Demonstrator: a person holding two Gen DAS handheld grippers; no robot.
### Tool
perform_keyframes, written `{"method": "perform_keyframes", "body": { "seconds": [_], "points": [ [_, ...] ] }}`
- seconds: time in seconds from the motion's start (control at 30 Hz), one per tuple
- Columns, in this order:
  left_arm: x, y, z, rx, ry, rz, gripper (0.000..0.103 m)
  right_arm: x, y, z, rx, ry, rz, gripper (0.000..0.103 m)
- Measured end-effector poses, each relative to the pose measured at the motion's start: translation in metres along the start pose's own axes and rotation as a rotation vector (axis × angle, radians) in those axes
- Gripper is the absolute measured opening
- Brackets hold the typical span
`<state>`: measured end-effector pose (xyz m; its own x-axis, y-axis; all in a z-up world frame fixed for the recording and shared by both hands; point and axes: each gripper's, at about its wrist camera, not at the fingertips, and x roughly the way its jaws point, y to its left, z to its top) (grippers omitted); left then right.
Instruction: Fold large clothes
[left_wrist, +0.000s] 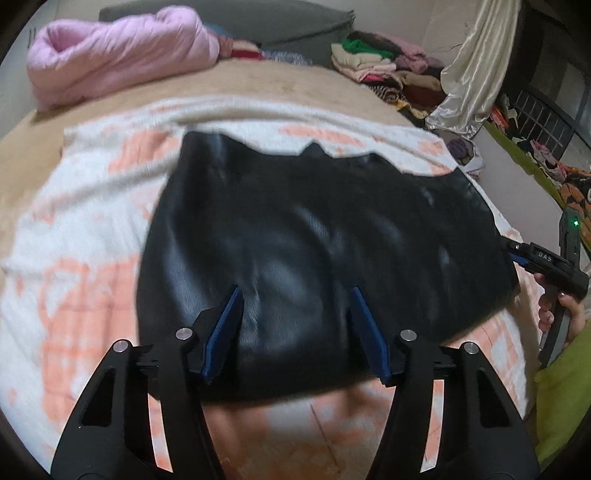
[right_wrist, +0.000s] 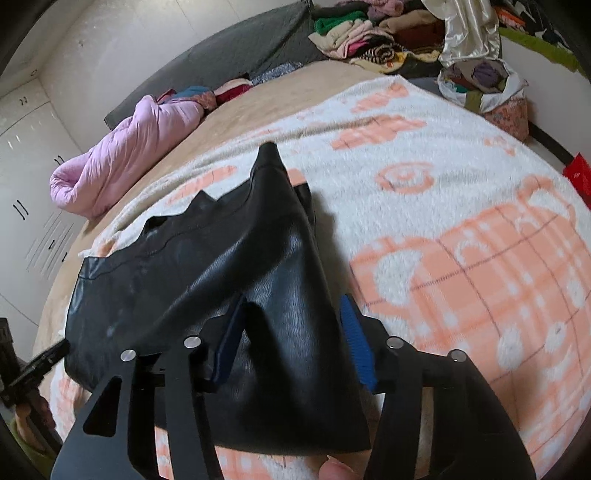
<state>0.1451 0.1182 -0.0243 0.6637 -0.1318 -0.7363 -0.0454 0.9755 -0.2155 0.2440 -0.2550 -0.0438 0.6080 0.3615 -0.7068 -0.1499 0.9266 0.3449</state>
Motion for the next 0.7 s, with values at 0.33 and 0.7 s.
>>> {"method": "perform_keyframes", "body": {
  "seconds": [0.33,0.7],
  "points": [
    [0.006,-0.001,-0.013,-0.007,0.017,0.015,0.052,-0.021,0.001,-0.008,0.031,-0.052,-0.015,0.007],
    [0.005,-0.002,-0.014,0.015,0.014,0.013,0.052,-0.009,-0.003,-0.016,0.058,-0.014,-0.101,0.018]
  ]
}}
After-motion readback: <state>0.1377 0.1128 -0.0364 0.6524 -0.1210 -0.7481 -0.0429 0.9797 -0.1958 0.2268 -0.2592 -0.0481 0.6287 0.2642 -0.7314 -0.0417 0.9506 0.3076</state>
